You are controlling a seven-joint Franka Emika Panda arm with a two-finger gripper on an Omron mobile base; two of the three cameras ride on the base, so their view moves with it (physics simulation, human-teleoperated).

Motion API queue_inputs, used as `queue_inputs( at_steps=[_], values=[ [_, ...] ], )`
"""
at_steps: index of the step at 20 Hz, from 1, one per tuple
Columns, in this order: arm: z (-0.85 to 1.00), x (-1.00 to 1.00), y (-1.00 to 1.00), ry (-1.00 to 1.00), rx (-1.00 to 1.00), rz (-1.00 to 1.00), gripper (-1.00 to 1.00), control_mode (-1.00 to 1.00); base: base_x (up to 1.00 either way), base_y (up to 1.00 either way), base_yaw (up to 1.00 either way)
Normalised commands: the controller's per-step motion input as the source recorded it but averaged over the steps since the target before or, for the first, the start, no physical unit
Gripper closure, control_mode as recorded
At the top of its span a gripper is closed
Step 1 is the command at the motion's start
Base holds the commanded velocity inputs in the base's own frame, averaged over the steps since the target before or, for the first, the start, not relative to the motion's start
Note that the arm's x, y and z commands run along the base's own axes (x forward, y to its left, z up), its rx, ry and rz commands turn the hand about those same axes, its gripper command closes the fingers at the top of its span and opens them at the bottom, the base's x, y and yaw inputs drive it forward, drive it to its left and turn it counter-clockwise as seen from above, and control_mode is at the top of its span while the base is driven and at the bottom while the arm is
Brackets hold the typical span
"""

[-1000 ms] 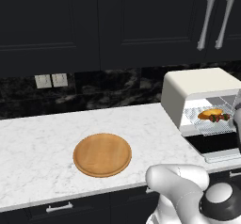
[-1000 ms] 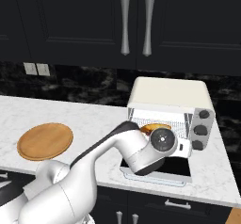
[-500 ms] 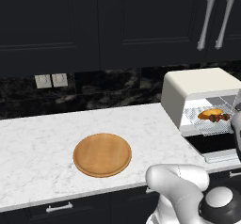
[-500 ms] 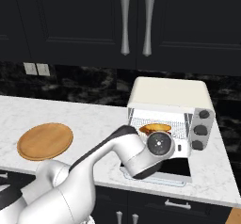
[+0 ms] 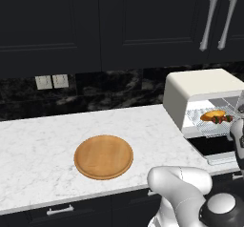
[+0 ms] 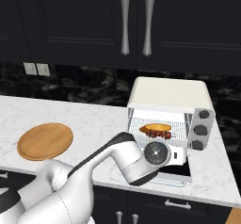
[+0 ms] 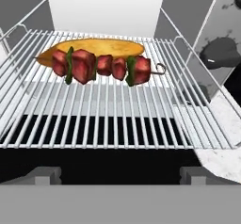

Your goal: Pick up the kebab skewer and baguette bread, and place them inside the toaster oven. Close the toaster oven door and start by setting the timer.

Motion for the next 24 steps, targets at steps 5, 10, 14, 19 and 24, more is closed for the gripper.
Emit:
queue_inputs(
  at_steps=[5, 10, 14, 19, 24],
  values=[
    [-0.03, 0.15, 0.00, -0.03, 0.12, 0.00, -1.00, -1.00, 0.00, 0.00, 0.00],
    [-0.13, 0.03, -0.01, -0.05, 0.05, 0.00, -1.00, -1.00, 0.00, 0.00, 0.00],
    [-0.19, 0.00, -0.04, -0.04, 0.02, 0.00, -1.00, -1.00, 0.00, 0.00, 0.00],
    [-0.14, 0.00, -0.02, -0.04, 0.01, 0.00, -1.00, -1.00, 0.00, 0.00, 0.00],
    [-0.01, 0.07, 0.00, -0.06, 0.02, 0.00, -1.00, -1.00, 0.00, 0.00, 0.00]
  ],
)
